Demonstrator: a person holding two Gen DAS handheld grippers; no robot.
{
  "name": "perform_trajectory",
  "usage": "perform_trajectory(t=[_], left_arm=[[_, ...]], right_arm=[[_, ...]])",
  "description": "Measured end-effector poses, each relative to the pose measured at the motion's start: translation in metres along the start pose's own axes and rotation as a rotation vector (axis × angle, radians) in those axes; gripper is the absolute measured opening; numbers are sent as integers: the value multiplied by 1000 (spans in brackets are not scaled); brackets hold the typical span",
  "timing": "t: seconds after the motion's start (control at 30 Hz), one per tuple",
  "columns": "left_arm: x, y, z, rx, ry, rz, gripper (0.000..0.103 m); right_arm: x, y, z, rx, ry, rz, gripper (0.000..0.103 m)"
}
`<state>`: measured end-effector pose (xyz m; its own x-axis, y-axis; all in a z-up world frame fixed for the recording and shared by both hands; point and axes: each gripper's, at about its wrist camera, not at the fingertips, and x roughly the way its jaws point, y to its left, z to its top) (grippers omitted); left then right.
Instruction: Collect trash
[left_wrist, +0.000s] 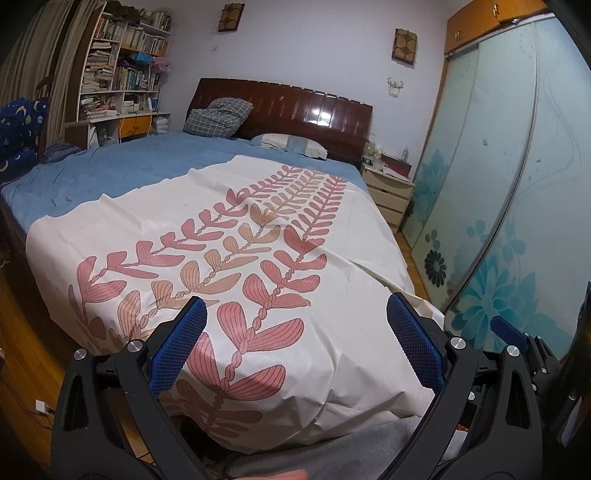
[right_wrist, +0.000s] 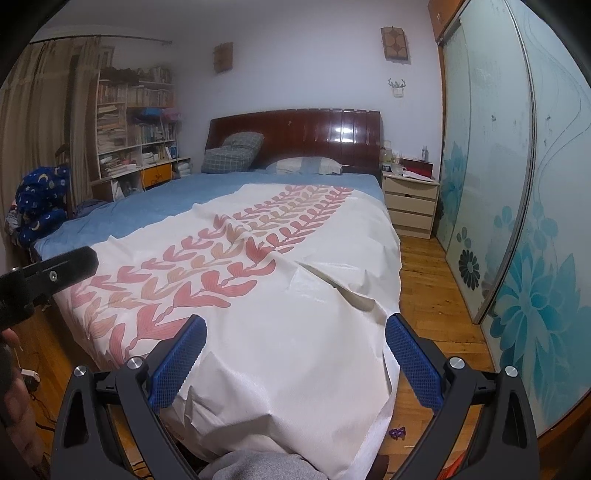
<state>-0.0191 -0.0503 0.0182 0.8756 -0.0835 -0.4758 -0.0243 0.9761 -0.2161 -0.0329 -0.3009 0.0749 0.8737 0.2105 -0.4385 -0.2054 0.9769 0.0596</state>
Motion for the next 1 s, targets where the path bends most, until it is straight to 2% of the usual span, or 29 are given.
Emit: perform_trajectory(t=[1.0], left_arm=[[-3,10,2,-20,-9,7,97]], right_arm=[[2,11,1,-23,-1,-2,96]])
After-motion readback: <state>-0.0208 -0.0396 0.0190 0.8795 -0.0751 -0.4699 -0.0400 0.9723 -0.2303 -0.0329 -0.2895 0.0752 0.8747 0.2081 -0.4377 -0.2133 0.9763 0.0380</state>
